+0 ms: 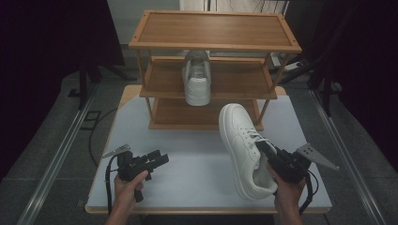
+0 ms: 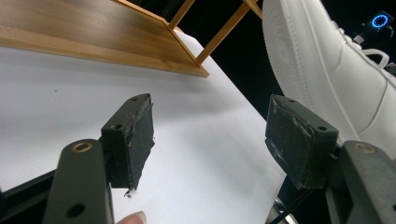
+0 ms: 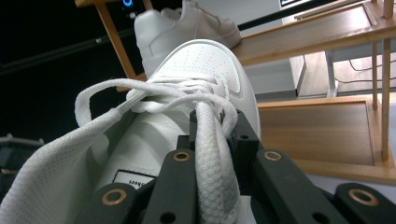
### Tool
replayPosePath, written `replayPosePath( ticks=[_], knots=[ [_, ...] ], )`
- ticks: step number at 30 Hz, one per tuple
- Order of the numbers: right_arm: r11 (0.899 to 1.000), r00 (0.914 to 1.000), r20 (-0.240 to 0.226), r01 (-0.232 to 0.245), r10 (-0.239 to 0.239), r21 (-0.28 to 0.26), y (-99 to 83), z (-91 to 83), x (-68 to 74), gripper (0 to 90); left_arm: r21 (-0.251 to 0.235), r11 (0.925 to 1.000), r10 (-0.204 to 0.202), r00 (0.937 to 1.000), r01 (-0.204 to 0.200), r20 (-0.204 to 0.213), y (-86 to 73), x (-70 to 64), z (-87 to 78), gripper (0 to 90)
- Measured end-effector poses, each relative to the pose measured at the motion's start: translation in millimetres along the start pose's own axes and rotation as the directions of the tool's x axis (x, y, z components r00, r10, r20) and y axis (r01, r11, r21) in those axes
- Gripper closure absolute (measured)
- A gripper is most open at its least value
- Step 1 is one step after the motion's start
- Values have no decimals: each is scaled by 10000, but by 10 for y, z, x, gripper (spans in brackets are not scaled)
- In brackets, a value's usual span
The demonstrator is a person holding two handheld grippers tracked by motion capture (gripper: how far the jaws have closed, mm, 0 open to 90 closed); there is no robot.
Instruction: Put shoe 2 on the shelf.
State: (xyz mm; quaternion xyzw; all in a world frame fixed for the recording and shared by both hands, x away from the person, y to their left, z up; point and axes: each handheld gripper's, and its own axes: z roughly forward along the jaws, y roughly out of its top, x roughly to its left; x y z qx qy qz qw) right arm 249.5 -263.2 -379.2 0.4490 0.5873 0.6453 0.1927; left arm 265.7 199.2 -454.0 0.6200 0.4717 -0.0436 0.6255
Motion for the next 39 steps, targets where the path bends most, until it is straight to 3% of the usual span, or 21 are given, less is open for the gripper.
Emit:
replayPosePath(
  ticks=[9,22,32,39],
  knots=[
    [9995,9996,94,-246,248,-210,109,109,29,830,-55,9999,-127,9999,128,78,2,11,-18,317],
    [9986,9992,295,-249,263,-462,403,276,114,830,-152,9997,-187,9998,189,90,13,25,-38,317],
    [9963,9974,406,-563,590,-647,602,396,127,830,-137,9996,-236,9997,237,67,10,40,-40,317],
    [9954,9944,765,-684,735,-673,712,556,107,831,-228,9994,-263,9996,264,30,33,55,-81,317]
  ],
)
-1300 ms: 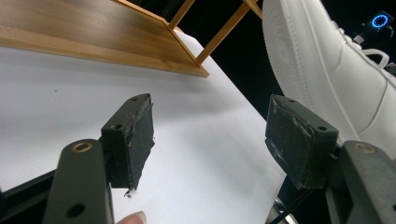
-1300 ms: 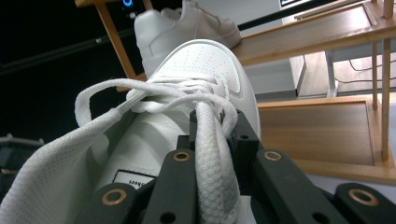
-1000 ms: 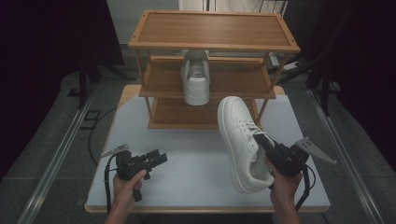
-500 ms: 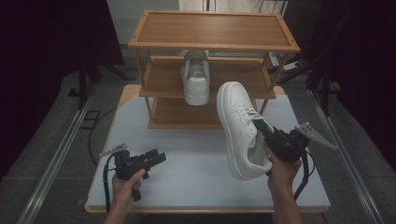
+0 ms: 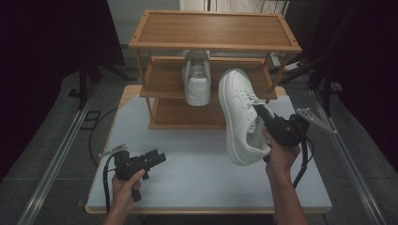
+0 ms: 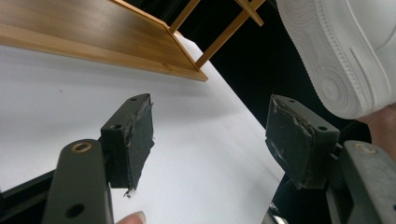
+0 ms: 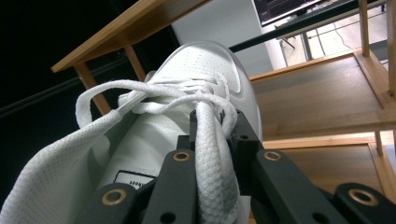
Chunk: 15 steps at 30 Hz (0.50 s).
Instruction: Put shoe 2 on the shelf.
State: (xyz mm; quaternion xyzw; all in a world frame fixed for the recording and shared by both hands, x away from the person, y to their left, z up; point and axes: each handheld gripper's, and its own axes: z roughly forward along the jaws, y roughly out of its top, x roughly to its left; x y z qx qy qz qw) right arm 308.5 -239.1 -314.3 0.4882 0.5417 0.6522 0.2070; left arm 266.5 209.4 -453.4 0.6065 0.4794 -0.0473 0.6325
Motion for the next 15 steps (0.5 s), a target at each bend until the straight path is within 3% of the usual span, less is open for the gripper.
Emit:
replayPosePath(
  ticks=[15],
  knots=[
    [9994,9953,970,20,-53,334,287,567,2,830,-213,9998,-52,10000,53,43,43,12,-77,318]
  ],
)
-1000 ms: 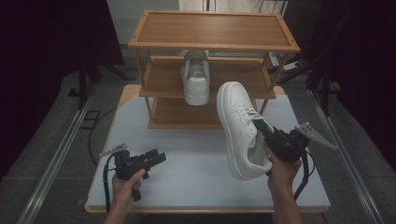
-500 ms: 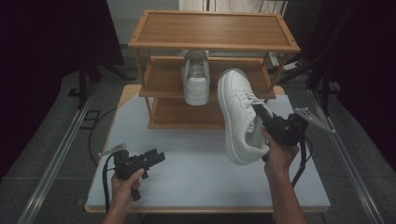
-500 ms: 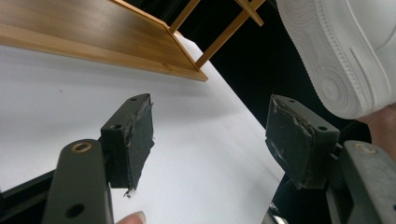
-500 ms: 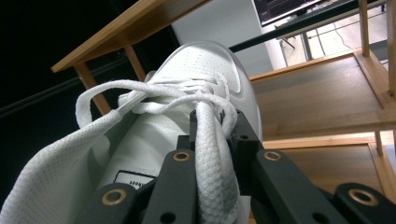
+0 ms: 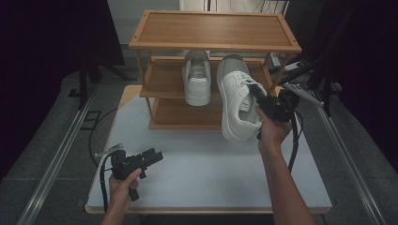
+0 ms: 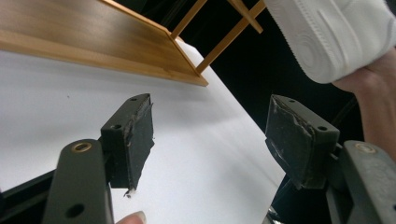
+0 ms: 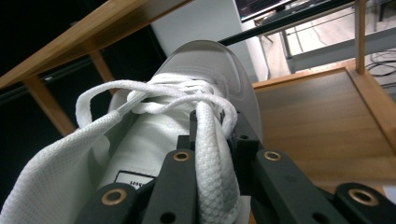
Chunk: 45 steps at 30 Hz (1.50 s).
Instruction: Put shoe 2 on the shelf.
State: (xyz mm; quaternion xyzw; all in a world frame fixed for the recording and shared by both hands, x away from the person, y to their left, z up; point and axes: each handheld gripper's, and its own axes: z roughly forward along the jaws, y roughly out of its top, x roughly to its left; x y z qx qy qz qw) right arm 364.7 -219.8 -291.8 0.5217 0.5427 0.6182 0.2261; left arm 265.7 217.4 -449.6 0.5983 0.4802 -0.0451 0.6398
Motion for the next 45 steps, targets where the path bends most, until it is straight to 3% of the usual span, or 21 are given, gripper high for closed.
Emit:
replayPosePath(
  ticks=[18,24,35,45],
  knots=[
    [9999,9944,1056,18,-35,164,177,750,-61,829,-313,9992,-229,9996,234,175,65,79,-129,318],
    [9998,9937,1112,-117,102,129,188,917,-88,828,-280,9991,-323,9992,330,242,60,116,-126,318],
    [9996,9933,1121,-297,292,25,213,1112,-126,814,-208,9989,-413,9988,418,267,51,157,-113,319],
    [9981,9929,1021,-601,614,-164,257,1120,-119,801,-165,9989,-427,9986,432,303,42,153,-98,319]
  ],
)
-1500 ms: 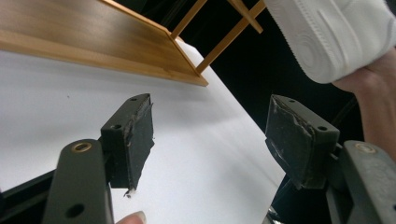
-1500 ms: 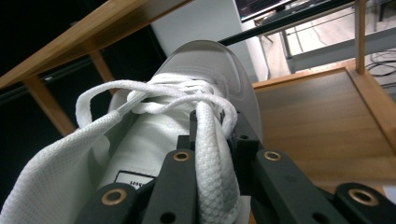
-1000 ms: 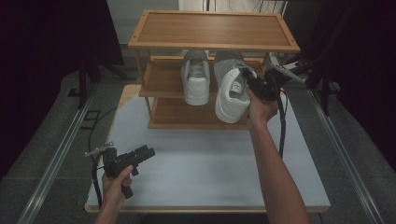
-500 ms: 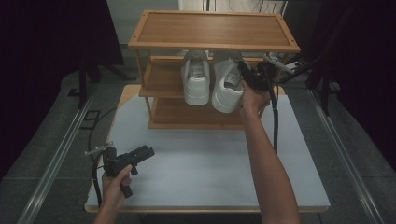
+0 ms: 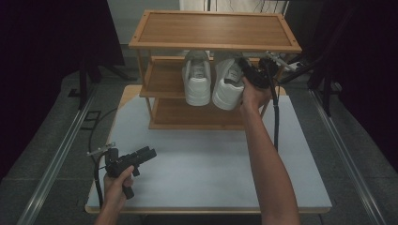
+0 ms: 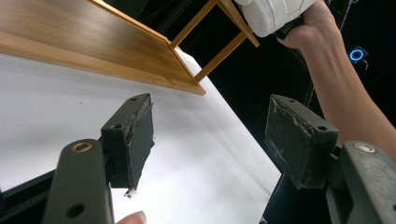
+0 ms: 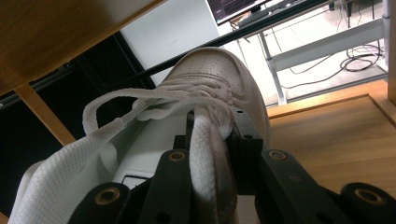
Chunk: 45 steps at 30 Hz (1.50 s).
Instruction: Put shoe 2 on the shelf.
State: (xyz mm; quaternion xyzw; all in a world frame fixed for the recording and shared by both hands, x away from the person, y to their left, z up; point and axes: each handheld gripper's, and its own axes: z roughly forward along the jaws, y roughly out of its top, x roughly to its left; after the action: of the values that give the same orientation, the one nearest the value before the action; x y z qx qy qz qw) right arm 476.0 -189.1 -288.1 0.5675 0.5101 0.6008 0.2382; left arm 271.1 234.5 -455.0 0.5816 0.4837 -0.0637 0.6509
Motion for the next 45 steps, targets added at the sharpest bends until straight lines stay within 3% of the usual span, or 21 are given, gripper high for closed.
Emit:
replayPosePath(
  ticks=[5,10,12,16,19,23,33,39,45],
  knots=[
    [9999,9999,47,-149,149,28,-24,73,-15,785,0,10000,18,10000,-18,19,2,-3,-6,319],
    [9998,9992,-326,-220,219,-13,-58,100,9,663,-46,10000,-27,10000,27,-13,5,10,-16,320],
    [9999,9993,-368,-111,112,16,-76,114,36,605,-35,10000,-23,10000,23,-1,3,8,-15,320],
    [9997,9972,-747,-22,2,-263,-46,65,87,614,-54,10000,11,10000,-11,13,7,-3,-18,320],
    [9993,9968,-709,358,-366,-135,-36,14,104,601,-22,10000,-3,10000,4,39,5,-9,-9,320],
    [9988,9950,-866,488,-487,-10,-65,-101,98,582,28,10000,34,10000,-34,72,3,-21,11,320],
    [9895,9830,-1143,1441,-1438,-56,-108,-460,91,529,12,9999,153,9999,-153,-19,11,-36,8,320],
    [9827,9707,-1545,1850,-1842,-93,-199,-774,62,521,59,9999,142,9999,-142,-64,-3,-21,2,321],
    [9804,9600,-2001,1957,-1960,-215,-353,-1163,-52,519,152,9996,240,9997,-241,12,-22,-64,14,322]
  ],
)
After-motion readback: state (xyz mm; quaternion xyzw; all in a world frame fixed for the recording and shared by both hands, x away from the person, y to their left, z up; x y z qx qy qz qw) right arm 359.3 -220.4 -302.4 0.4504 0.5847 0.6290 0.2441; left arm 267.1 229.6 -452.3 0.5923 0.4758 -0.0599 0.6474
